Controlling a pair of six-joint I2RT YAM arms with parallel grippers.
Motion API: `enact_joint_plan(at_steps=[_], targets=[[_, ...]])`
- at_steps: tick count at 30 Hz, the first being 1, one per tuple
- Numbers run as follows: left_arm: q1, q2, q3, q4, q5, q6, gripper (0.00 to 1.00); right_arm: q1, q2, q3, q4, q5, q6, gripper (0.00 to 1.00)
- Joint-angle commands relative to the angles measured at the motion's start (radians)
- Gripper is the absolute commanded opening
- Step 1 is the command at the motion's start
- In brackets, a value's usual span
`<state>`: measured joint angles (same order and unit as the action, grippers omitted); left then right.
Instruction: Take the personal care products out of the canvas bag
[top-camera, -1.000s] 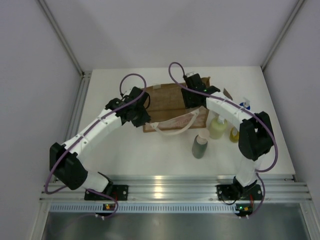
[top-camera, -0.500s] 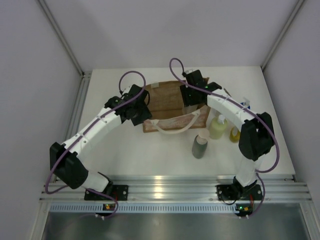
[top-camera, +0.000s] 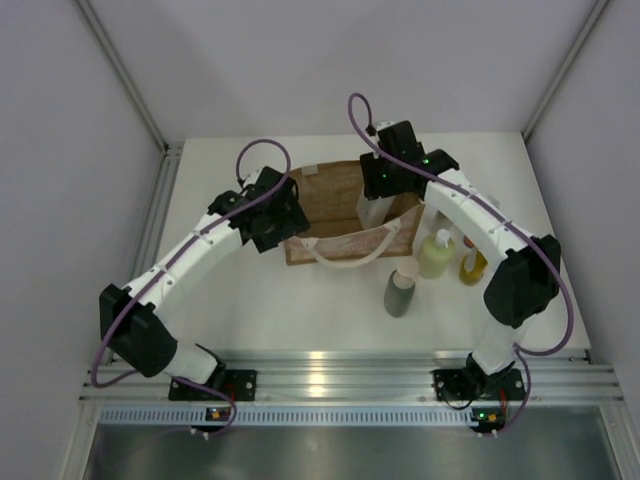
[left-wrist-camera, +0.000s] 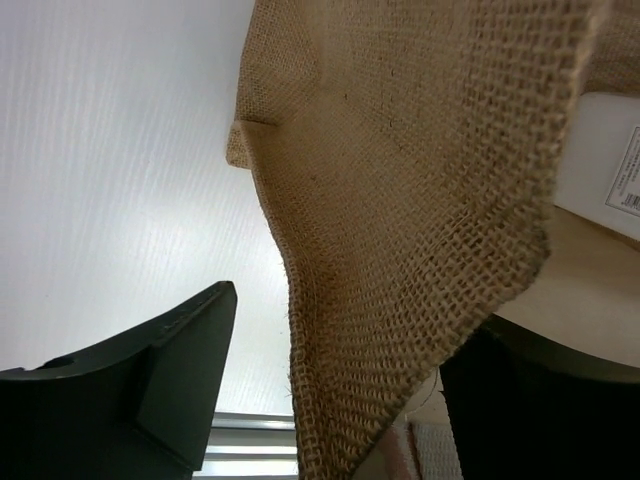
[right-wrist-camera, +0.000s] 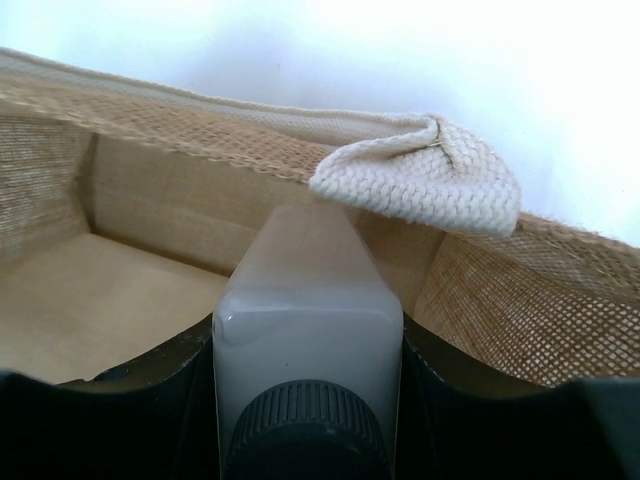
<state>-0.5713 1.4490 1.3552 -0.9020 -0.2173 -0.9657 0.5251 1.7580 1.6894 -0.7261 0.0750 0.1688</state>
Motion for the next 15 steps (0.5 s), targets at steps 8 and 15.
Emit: enact_joint_plan(at_steps=[8,15], targets=[[0.014,-0.078,0.085,-0.014,-0.022,0.059,0.99,0.006,-0.107,0.239,-0.071,-0.057,0.021,0.00],[0.016,-0.142,0.127,-0.029,-0.086,0.102,0.98,0.016,-0.153,0.331,-0.160,-0.107,0.035,0.00]])
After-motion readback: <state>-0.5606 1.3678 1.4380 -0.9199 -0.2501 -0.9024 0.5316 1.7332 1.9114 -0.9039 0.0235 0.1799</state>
